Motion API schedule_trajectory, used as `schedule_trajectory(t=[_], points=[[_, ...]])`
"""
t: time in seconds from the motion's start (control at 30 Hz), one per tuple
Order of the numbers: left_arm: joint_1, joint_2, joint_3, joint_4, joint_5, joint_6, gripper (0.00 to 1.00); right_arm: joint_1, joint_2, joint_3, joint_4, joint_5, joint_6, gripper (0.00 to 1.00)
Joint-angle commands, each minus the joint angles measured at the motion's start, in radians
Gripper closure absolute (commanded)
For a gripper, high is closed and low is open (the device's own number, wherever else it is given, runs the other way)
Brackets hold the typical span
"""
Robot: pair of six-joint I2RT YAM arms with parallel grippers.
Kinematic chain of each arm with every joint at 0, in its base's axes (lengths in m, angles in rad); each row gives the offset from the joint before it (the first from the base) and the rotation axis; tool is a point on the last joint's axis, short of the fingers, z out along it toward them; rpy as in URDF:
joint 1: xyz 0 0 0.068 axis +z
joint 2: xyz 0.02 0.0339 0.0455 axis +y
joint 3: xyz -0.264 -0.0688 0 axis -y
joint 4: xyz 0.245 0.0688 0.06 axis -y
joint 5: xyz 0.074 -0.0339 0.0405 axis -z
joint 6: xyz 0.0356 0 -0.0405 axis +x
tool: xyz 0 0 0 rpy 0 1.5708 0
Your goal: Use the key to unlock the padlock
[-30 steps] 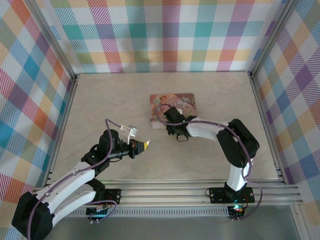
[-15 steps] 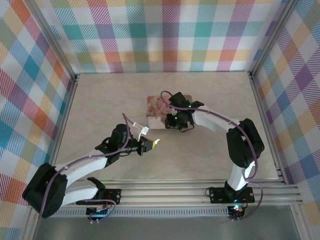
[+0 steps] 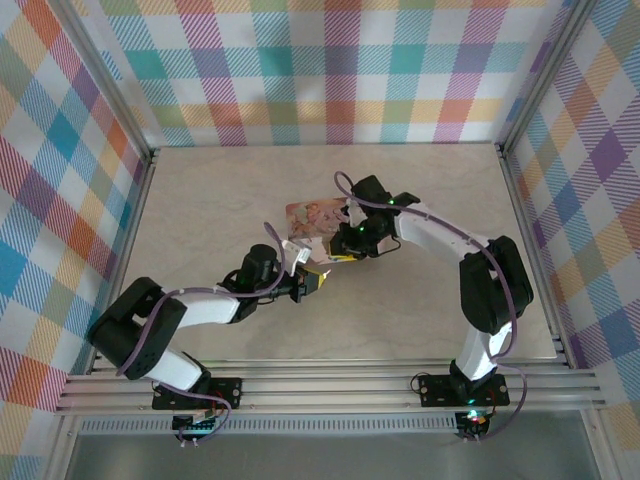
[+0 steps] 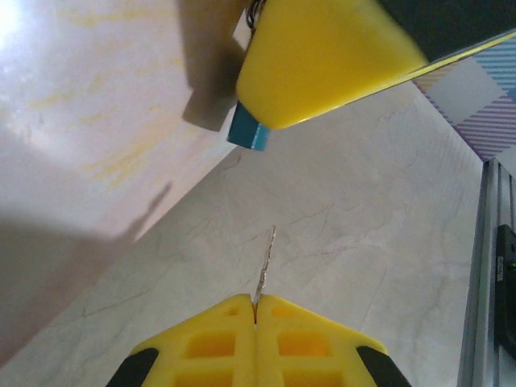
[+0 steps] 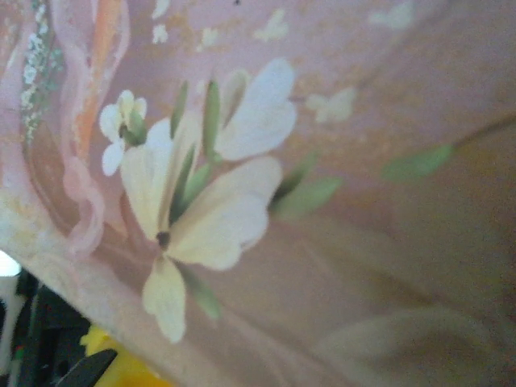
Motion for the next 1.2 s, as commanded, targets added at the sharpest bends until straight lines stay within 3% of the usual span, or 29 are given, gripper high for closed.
schedule_trajectory(t=[0.0, 0.6, 1.17], points=[[-0.010, 0.027, -0.008, 0.188, -0.013, -0.033, 1.00, -0.017, -0.058, 0.031, -0.017, -0.112, -0.016, 1.00], [-0.013, 0.071, 0.008, 0.275, -0.036, -0.049, 1.00, -0.060, -0.085, -0.041, 0.069, -0.258, 0.063, 1.00], [-0.042, 0.040, -0.013, 0.296, -0.100, -0.029, 1.00, -0.062, -0.082, -0.036, 0.060, -0.264, 0.073, 1.00]])
